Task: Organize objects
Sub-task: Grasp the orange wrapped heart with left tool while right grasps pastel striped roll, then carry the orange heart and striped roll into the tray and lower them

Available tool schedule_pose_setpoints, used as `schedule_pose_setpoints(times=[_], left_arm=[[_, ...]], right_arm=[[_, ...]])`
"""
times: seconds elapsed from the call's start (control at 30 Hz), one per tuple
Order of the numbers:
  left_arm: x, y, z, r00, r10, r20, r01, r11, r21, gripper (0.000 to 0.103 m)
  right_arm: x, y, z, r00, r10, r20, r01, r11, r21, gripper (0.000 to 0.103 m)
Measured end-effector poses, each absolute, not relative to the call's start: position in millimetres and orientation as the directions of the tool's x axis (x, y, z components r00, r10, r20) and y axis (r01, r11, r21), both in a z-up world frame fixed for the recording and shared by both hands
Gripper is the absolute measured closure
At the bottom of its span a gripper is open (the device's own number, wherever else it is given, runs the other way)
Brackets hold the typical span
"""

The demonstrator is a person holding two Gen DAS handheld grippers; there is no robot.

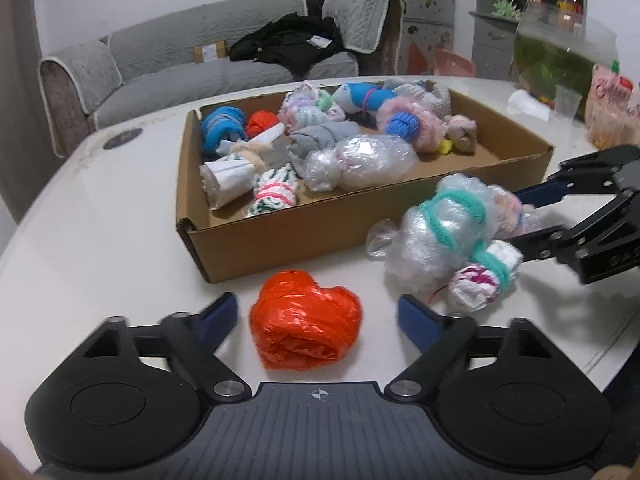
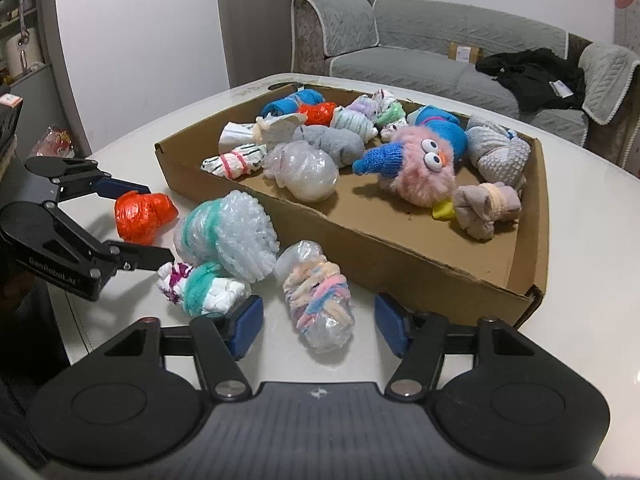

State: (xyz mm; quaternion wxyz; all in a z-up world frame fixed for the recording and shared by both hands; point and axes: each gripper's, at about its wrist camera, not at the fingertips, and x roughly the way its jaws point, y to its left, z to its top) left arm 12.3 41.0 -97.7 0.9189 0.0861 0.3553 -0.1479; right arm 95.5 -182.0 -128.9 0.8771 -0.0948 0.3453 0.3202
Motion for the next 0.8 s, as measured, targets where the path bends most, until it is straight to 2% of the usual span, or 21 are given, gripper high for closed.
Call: schedule_pose_setpoints(times=[0.03, 0.1, 0.17, 0.2, 0.47, 0.8], left_arm=[[11, 42, -97, 0.701, -0.222, -0.677, 0.332, 0.943, 0.035, 0.032], [9, 44, -96, 0.709, -0.222, -0.67, 0.318, 0.948, 0.022, 0.051], [7, 45, -94, 0.711, -0.208, -0.671, 0.298, 0.954, 0.02, 0.051], [5, 46, -94, 0.714, -0.204, -0.67, 0.291, 0.957, 0.019, 0.052], [-2, 55, -74, 0.726, -0.208, -0.655, 0.279, 0.96, 0.004, 0.052], [28, 22, 2, 0.749, -0.276, -0.602, 0.385, 0.921, 0.057, 0.052]], right_arm=[[94, -182, -129, 0.56, 0.494, -0.665, -0.631, 0.775, 0.044, 0.048], [93, -182, -129, 0.563, 0.496, -0.661, -0.635, 0.772, 0.038, 0.066], [91, -184, -128, 0.564, 0.5, -0.657, -0.637, 0.77, 0.04, 0.077], [91, -185, -127, 0.562, 0.503, -0.657, -0.637, 0.77, 0.044, 0.078], [83, -197, -118, 0.575, 0.509, -0.641, -0.63, 0.775, 0.05, 0.079], [83, -231, -53, 0.653, 0.518, -0.552, -0.621, 0.784, 0.001, 0.079]])
